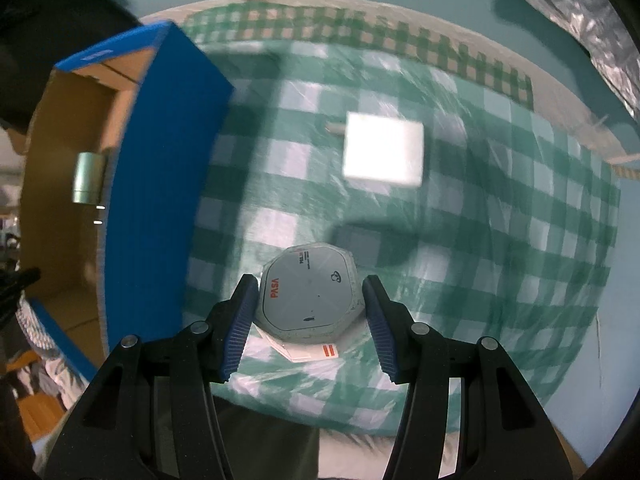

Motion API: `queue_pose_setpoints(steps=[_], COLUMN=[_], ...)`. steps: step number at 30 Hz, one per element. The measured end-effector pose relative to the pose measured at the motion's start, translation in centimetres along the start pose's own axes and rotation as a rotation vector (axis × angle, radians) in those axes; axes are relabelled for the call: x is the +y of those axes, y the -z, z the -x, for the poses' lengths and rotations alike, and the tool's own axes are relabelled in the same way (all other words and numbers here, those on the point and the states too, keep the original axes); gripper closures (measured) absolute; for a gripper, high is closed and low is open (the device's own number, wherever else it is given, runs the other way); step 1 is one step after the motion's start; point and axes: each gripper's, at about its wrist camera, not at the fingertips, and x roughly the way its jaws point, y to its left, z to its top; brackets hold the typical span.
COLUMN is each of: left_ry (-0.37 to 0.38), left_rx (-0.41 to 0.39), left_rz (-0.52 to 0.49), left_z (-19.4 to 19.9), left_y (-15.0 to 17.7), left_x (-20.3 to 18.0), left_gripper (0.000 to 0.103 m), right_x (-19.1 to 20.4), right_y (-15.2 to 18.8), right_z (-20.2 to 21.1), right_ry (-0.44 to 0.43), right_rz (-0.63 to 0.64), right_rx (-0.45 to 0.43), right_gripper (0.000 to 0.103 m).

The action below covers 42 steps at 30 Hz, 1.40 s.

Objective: Organize rigid objects
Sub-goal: 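Carry the PASA case into the box and release it beside the oval case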

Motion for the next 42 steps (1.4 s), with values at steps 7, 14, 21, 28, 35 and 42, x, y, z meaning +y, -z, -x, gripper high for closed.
queue_pose_setpoints(steps=[7,14,21,28,35,42], left_ry=[0.002,-0.001,0.002,0.000,-0.001,0.002], left_rx=[-0.001,-0.002,-0.004,-0.004,-0.005,-0.004], left_rz=[0.000,-0.002,0.003,0.003,0.002,0.004], left_z=[0.1,0.2,0.3,0.3,0.3,0.3], left_y=[0.0,0.0,0.0,0.1,0.2,0.2], left_x=[0.0,0.1,0.1,0.1,0.1,0.2], left_gripper=[0.099,0.099,0.099,0.099,0.099,0.099], right_x=[3.0,5.6,8.7,11.3,13.7,15.3], right_y=[-1.1,-3.1,-4.9,-6.1,-6.9,-7.5], right_z=[3.6,6.0,6.9,6.0,3.8,1.8], right_ry=[-0.028,-0.050,-0.055,-0.057,-0.035,0.001], right_rz=[0.092,0.188,0.266,0.316,0.368,0.406], right_rx=[-0.051,-0.087,-0.106,-0.095,-0.056,-0.021], right_gripper=[0.049,0.049,0.049,0.049,0.049,0.049])
